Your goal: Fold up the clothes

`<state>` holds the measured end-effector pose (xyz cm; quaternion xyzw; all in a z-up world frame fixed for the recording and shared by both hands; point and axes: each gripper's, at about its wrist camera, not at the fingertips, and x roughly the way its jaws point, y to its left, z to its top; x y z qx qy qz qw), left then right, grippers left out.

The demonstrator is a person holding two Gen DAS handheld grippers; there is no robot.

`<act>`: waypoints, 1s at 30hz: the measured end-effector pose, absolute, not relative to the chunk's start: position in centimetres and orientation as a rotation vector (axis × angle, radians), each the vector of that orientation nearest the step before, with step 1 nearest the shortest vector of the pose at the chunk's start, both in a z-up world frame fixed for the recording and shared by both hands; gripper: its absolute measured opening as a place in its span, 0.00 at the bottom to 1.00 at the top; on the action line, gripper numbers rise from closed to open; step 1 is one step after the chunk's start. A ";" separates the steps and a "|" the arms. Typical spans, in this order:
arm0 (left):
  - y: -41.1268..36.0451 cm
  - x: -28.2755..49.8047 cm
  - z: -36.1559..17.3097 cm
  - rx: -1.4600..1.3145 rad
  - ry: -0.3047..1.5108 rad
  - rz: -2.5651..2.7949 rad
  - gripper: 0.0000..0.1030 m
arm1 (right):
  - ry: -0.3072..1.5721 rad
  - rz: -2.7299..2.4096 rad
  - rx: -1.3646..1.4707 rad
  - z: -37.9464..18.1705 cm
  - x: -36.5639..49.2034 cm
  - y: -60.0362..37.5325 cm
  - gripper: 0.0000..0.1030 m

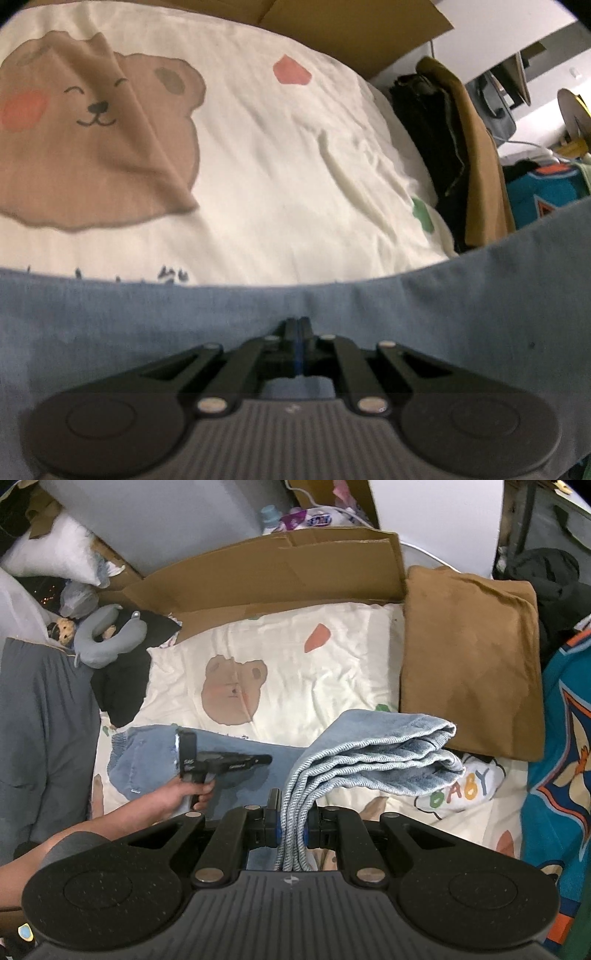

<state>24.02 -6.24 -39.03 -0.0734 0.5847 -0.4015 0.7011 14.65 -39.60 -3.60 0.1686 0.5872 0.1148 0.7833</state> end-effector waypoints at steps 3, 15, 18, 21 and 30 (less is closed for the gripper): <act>-6.1 24.4 -39.1 -0.174 1.319 -0.904 0.03 | 1.277 0.261 0.353 -3.2 15.2 -38.8 0.09; -3.5 22.2 -38.4 -0.228 1.340 -0.936 0.47 | 1.265 0.358 0.288 -0.2 17.8 -33.7 0.09; -2.1 21.0 -38.4 -0.260 1.340 -0.928 0.47 | 1.258 0.387 0.260 0.7 18.5 -32.0 0.09; -0.5 19.8 -38.3 -0.285 1.336 -0.915 0.47 | 1.253 0.415 0.227 1.6 19.2 -30.1 0.09; 4.0 16.6 -36.4 -0.280 1.327 -0.887 0.43 | 1.238 0.495 0.139 3.8 20.8 -24.4 0.09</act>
